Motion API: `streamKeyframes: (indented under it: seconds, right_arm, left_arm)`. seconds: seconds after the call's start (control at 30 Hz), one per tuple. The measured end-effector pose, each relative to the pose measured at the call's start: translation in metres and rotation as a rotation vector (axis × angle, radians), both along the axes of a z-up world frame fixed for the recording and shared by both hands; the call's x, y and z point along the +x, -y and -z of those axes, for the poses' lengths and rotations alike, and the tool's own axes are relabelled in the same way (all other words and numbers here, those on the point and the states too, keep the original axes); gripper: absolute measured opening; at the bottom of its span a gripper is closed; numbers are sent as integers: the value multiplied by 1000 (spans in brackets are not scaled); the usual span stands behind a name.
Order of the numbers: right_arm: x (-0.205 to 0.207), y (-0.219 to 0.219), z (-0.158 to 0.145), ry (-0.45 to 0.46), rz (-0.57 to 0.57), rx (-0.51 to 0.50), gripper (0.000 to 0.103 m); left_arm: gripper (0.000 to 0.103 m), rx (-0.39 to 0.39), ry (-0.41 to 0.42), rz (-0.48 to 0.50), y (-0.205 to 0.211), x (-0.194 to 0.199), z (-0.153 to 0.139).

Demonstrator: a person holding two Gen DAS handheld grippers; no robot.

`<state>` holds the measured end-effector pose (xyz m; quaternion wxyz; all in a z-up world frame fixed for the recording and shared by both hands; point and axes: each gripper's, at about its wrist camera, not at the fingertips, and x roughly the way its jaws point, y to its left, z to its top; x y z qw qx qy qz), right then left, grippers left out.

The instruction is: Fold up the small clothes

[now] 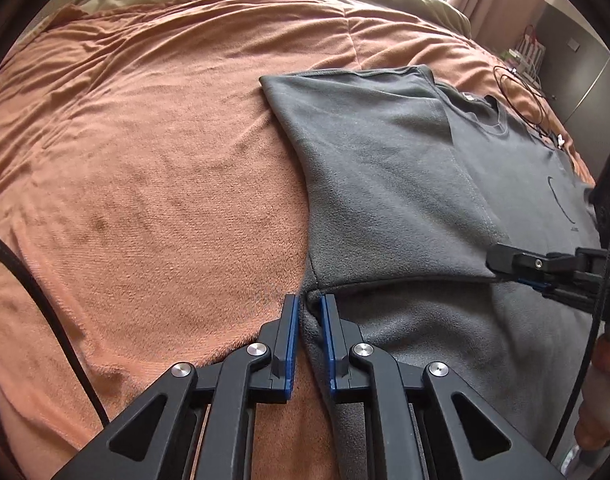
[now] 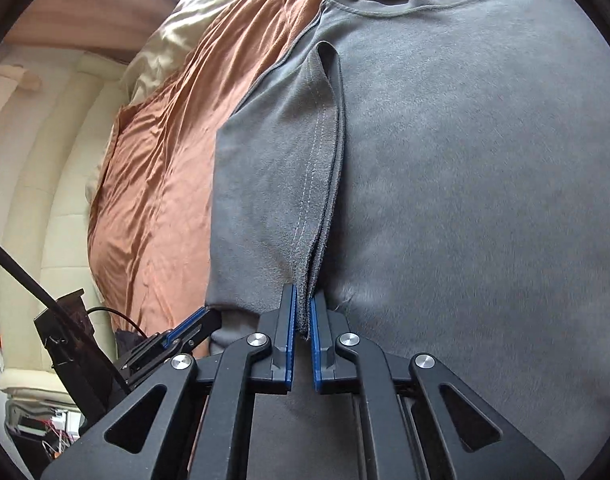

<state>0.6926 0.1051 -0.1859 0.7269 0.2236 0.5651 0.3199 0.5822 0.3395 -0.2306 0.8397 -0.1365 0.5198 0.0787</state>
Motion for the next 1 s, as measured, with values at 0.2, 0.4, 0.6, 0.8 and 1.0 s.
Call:
streamKeyframes:
  seconds: [0.2, 0.4, 0.6, 0.8, 1.0]
  right_arm:
    - [-14, 11, 9, 52, 47, -29, 3]
    - [-34, 8, -7, 48, 45, -37, 4]
    - [-60, 27, -16, 86, 72, -23, 6]
    - [-87, 58, -47, 205, 107, -33, 46]
    - [-115, 106, -81, 285, 206, -77, 53]
  left_arm:
    - [12, -6, -11, 9, 0, -1, -2]
    - [12, -49, 10, -3, -1, -10, -20]
    - [12, -49, 44, -4, 10, -14, -42]
    - [13, -52, 79, 22, 35, -26, -67]
    - [13, -60, 98, 27, 60, -36, -93]
